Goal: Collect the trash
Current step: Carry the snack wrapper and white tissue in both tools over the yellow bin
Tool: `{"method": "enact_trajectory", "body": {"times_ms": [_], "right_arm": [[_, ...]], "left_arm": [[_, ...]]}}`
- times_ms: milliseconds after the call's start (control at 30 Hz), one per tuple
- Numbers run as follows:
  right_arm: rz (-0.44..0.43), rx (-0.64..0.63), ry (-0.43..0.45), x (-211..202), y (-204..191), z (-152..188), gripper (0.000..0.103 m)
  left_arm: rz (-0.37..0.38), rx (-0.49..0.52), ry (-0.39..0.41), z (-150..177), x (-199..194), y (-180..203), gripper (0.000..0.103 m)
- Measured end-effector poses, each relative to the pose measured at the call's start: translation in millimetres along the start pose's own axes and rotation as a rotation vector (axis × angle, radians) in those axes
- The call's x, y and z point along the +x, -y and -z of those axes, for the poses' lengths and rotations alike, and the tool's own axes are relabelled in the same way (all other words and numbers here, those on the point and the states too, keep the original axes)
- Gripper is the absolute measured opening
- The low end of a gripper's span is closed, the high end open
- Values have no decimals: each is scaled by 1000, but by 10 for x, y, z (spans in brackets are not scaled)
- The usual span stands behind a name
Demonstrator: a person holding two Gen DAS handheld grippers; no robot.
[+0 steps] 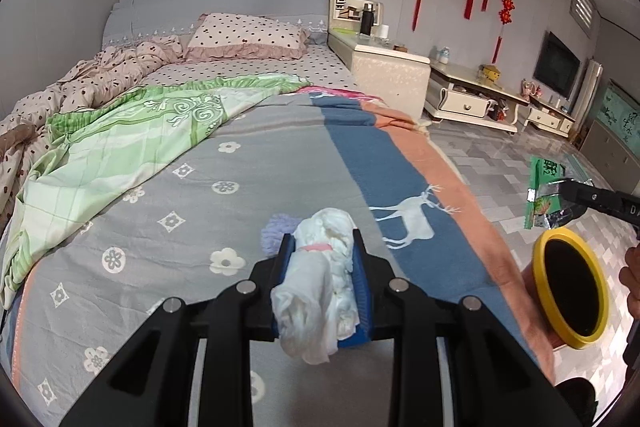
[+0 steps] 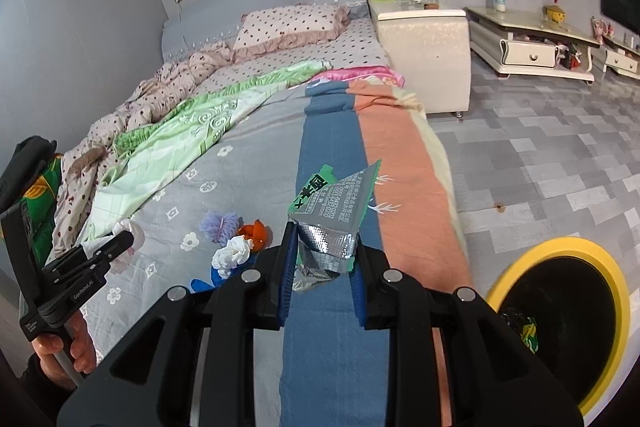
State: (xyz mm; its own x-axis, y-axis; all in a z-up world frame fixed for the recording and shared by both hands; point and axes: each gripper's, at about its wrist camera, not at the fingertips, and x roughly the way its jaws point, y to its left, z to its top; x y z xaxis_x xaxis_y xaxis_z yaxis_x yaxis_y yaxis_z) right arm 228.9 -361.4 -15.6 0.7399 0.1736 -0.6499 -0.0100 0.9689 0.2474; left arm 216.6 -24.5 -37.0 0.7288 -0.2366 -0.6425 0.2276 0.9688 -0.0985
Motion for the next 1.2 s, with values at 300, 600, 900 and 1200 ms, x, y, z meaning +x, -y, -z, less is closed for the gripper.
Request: {"method": "enact_trajectory", "body": {"times_ms": [300,600,900,1200], "right_arm": [[33,58,75,-610,444,23,23],[85,133,136,-1131,1032,72,24],[141,213,179,-1541,1675,207,24],[196,267,176,-1735,2164,402,24]], "left_arm": [[86,43,46,-170,-223,640,26],[165,109,60,-275,-242,1389,26],[243,170,57,-271,-223,2118,26],[290,274,34,-175,-81,2807,26]]}}
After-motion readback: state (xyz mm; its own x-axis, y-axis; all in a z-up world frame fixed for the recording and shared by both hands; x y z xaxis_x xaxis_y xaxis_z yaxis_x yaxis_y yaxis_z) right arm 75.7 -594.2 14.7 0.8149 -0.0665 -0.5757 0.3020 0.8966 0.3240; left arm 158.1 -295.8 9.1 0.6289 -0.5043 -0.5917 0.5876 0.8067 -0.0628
